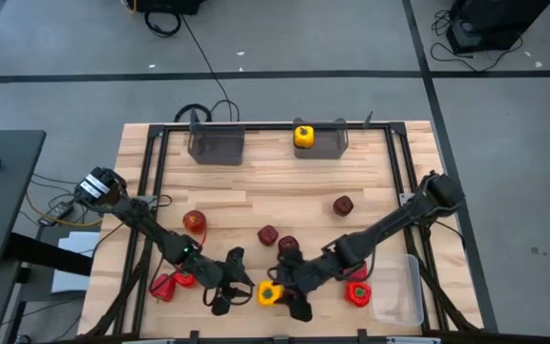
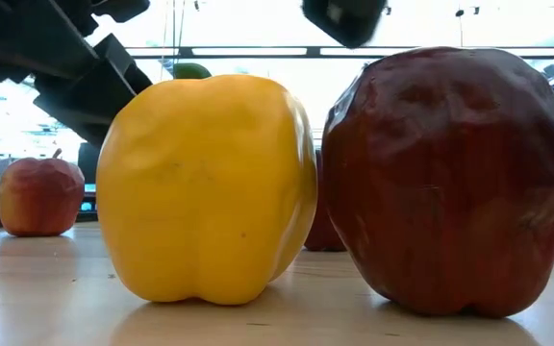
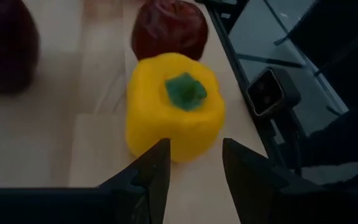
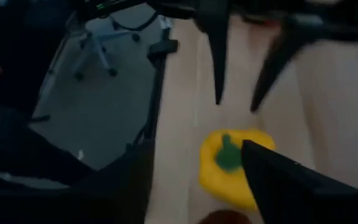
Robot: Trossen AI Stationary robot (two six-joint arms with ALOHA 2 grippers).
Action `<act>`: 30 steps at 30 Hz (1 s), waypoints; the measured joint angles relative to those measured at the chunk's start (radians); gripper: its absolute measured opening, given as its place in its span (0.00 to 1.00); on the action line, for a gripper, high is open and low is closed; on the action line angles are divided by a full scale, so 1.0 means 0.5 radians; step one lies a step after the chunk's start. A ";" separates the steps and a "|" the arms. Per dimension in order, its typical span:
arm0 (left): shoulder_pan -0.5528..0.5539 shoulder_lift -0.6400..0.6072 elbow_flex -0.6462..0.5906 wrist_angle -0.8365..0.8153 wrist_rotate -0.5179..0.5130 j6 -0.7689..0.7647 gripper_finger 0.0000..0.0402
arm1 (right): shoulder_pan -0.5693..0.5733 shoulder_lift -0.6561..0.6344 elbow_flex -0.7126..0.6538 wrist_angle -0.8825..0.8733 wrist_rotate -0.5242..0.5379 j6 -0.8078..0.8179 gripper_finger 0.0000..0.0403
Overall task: Sort produce into baskets
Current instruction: Put the yellow bell pepper into the right black bin
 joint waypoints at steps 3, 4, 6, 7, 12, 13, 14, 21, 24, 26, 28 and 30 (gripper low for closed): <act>-0.013 0.005 0.000 -0.005 0.039 0.033 0.44 | -0.030 0.093 0.179 -0.164 0.001 -0.174 0.77; -0.015 0.010 0.000 0.002 0.038 0.037 0.46 | -0.042 0.127 0.230 -0.247 -0.003 -0.224 0.80; -0.023 0.016 0.000 -0.002 0.006 0.038 0.51 | -0.060 0.198 0.319 -0.393 -0.014 -0.275 0.84; -0.024 0.016 0.000 -0.004 -0.013 0.038 0.53 | -0.067 0.231 0.359 -0.441 -0.017 -0.280 0.86; -0.023 0.061 0.000 0.013 -0.083 -0.057 0.65 | -0.068 0.350 0.488 -0.507 -0.023 -0.272 0.89; -0.024 0.072 0.002 0.022 -0.082 -0.097 0.67 | -0.065 0.371 0.506 -0.539 -0.007 -0.268 0.89; -0.024 0.085 0.002 0.016 -0.083 -0.111 0.68 | -0.062 0.379 0.517 -0.587 0.007 -0.255 0.89; -0.024 0.210 0.002 0.161 -0.075 -0.155 0.75 | -0.046 0.373 0.523 -0.724 0.109 -0.167 0.89; -0.024 0.269 0.002 0.250 -0.074 -0.153 0.76 | -0.032 0.374 0.523 -0.739 0.159 -0.167 0.89; -0.024 0.306 0.002 0.316 -0.074 -0.153 0.76 | -0.028 0.374 0.523 -0.737 0.170 -0.167 0.88; -0.022 0.341 0.002 0.359 -0.075 -0.153 0.76 | -0.020 0.374 0.523 -0.740 0.174 -0.166 0.88; -0.022 0.370 0.001 0.383 -0.075 -0.154 0.76 | -0.008 0.384 0.523 -0.736 0.187 -0.160 0.88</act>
